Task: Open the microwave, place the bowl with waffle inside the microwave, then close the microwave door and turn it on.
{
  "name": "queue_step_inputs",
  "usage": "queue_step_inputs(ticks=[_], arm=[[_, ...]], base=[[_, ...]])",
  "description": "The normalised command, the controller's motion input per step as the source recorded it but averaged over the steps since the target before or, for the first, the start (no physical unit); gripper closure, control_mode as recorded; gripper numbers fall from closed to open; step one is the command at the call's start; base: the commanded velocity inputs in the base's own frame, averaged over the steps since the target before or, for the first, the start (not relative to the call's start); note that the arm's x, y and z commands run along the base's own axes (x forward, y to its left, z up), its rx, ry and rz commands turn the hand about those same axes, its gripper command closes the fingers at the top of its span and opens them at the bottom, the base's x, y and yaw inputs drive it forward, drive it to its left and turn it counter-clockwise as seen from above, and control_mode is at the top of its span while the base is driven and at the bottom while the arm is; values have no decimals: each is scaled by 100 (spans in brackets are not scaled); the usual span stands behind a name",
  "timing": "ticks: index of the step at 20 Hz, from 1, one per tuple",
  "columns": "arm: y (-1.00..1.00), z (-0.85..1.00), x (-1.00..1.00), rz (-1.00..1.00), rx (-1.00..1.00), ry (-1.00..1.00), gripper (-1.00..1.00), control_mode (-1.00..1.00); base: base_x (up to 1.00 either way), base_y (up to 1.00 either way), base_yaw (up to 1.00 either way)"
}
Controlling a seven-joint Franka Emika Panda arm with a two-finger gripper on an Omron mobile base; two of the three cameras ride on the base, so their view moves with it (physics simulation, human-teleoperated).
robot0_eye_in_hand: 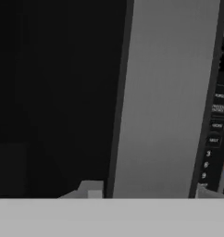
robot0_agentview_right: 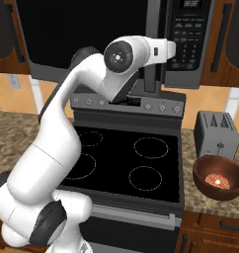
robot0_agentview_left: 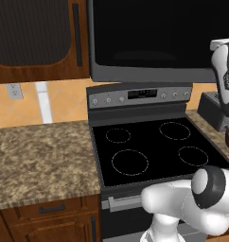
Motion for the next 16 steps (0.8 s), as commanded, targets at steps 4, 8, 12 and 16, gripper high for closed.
queue_step_inputs(ticks=[4, 8, 12, 16], arm=[[100, 20, -62, 0, -19, -4, 100, -100], [100, 24, -61, 0, -13, 0, 100, -100], [100, 7, -57, 0, -8, 0, 100, -100], [100, 6, -54, 0, -7, 0, 100, -100]], base=[[0, 0, 0], [0, 0, 0], [0, 0, 0], [0, 0, 0]])
